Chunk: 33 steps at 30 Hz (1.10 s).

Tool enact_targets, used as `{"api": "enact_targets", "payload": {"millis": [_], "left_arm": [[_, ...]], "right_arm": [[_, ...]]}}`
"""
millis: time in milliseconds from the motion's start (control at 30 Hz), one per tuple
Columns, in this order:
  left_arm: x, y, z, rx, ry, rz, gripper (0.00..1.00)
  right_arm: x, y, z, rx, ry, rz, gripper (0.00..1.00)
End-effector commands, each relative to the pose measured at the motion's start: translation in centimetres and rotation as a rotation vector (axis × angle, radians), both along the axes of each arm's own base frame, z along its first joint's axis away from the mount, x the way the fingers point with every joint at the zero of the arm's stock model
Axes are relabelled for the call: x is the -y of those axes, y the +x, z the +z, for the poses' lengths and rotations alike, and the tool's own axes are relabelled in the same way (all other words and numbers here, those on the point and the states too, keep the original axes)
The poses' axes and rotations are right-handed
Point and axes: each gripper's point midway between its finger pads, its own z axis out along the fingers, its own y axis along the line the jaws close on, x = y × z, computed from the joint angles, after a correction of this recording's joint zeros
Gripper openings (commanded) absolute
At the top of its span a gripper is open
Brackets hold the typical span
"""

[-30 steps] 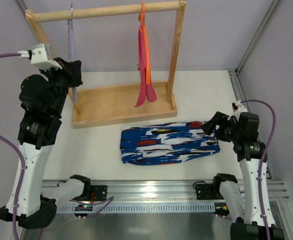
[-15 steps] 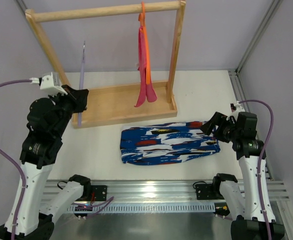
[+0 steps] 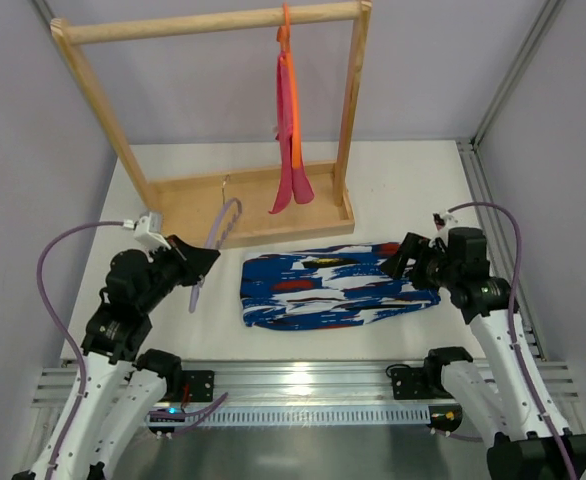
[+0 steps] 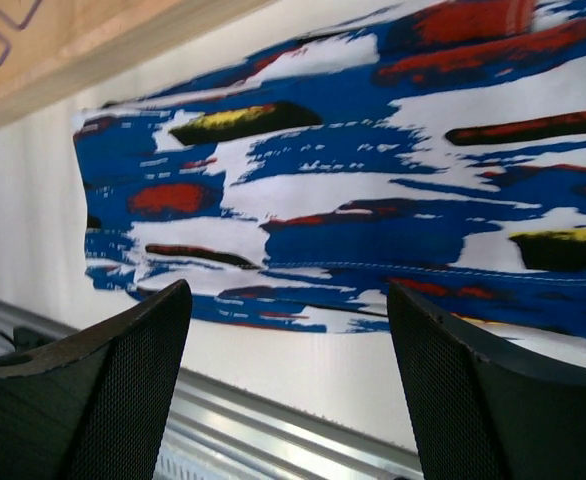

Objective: Place the trousers on the hanger
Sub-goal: Pass the hanger from the left arm to the right

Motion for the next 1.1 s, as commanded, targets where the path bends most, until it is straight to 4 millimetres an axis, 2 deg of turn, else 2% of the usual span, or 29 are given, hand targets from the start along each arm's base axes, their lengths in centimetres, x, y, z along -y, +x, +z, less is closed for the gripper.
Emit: {"api": "enact_targets", "payload": {"millis": [0,33,67,133,167,233,300,367,400,467,500,533,567,600,633,667,733,867,900,933,967,1000,1033,1067], "left_arm": [[2.0,-0.8,2.5,0.093,-0.153,-0.091,0.01],[1.8,-0.9,2.2,0.100,-0.151,-0.079,0.01],[1.5,-1.3,1.9,0.113,-0.142,-0.071,0.01],[1.1,-1.8,1.8,0.120,-0.131,-0.062,0.01],[1.2,-2.1,1.9,0.127,-0.132,-0.075,0.01],[1.7,-2.3,1.8,0.130,-0.140,-0.103,0.00],[2.1,-2.6,1.1,0.114,-0.149,-0.129,0.01],[2.2,-2.8,0.8,0.113,-0.154,-0.141,0.00],[2.2,-2.9,0.7,0.118,-0.151,-0.142,0.01],[2.1,-3.1,0.7,0.125,-0.134,-0.149,0.01],[2.1,-3.3,1.1,0.139,-0.131,-0.150,0.01],[2.1,-3.4,1.2,0.145,-0.127,-0.156,0.00],[2.1,-3.5,1.3,0.151,-0.126,-0.161,0.01],[2.2,-3.6,1.5,0.156,-0.125,-0.168,0.00],[2.2,-3.8,1.8,0.166,-0.123,-0.172,0.00],[2.1,-3.9,2.0,0.175,-0.117,-0.176,0.00],[2.1,-4.2,2.5,0.193,-0.114,-0.184,0.00],[2.1,-4.8,2.8,0.213,-0.108,-0.200,0.00],[2.2,-5.0,3.1,0.224,-0.111,-0.205,0.00],[2.2,-5.3,3.2,0.235,-0.111,-0.217,0.00],[2.3,-5.4,3.3,0.244,-0.109,-0.223,0.00],[2.3,-5.6,3.4,0.248,-0.107,-0.226,0.00],[2.3,-5.8,3.4,0.253,-0.106,-0.231,0.00],[2.2,-6.0,3.7,0.266,-0.106,-0.235,0.00]], "right_arm": [[-2.3,1.0,0.8,0.026,0.000,0.007,0.81],[-2.9,1.4,1.3,0.036,0.018,-0.009,0.81],[-4.7,0.7,1.7,0.045,0.036,0.041,0.81],[-6.1,1.1,2.9,0.078,0.087,0.016,0.81],[-8.0,0.4,3.3,0.086,0.107,0.069,0.81],[-9.9,0.5,5.0,0.128,0.147,0.074,0.80],[-11.9,0.4,5.9,0.140,0.164,0.041,0.80],[-13.2,0.9,7.8,0.175,0.218,-0.023,0.81],[-15.3,0.2,8.3,0.179,0.245,0.013,0.80],[-16.6,0.7,10.6,0.210,0.295,-0.057,0.78],[-18.6,0.1,10.3,0.201,0.279,-0.039,0.77],[-19.8,0.1,12.3,0.221,0.307,-0.046,0.77],[-20.6,0.1,12.9,0.228,0.307,-0.055,0.77],[-22.3,0.1,11.9,0.217,0.263,-0.063,0.77],[-23.3,0.3,14.3,0.236,0.298,-0.069,0.77],[-24.2,0.5,14.8,0.238,0.301,-0.075,0.77],[-26.4,0.9,15.6,0.235,0.308,-0.088,0.77],[-29.6,2.1,16.1,0.213,0.331,-0.112,0.77],[-30.2,2.2,17.0,0.215,0.352,-0.111,0.77],[-31.3,2.7,15.9,0.201,0.332,-0.119,0.77],[-31.4,2.9,15.4,0.191,0.305,-0.127,0.77],[-31.9,3.2,16.2,0.190,0.312,-0.141,0.77],[-32.0,3.4,15.9,0.181,0.303,-0.159,0.77],[-32.5,3.7,14.7,0.170,0.265,-0.163,0.76]]}}
